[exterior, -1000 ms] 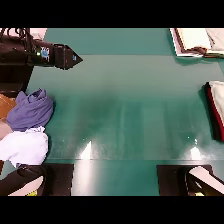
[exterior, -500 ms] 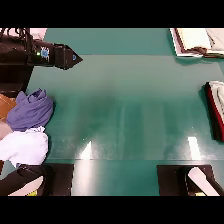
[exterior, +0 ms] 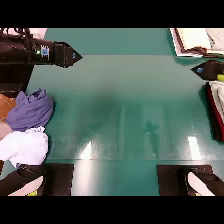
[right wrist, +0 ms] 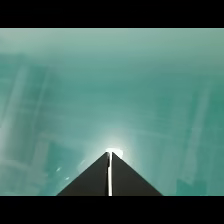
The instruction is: Fold the shirts.
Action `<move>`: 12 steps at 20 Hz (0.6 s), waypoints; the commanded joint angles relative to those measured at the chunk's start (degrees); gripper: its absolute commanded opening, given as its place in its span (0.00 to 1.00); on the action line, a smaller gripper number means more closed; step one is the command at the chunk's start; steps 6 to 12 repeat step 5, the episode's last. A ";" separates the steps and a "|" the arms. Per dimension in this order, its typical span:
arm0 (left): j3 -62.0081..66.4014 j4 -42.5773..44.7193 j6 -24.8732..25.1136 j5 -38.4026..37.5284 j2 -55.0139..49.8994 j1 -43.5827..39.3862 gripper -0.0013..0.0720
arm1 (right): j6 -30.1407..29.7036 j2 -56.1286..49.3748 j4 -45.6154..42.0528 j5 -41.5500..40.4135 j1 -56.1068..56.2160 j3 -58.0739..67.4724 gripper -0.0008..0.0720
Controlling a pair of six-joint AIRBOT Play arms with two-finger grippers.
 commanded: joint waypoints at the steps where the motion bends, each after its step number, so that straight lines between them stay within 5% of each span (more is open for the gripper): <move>1: 0.00 0.00 -0.02 0.20 -0.02 -0.02 0.06 | -0.02 0.02 0.11 -1.57 6.67 0.00 0.03; 12: 0.00 0.00 -0.02 0.20 -0.02 -0.02 0.06 | 0.00 0.02 0.17 -1.31 7.08 0.00 0.04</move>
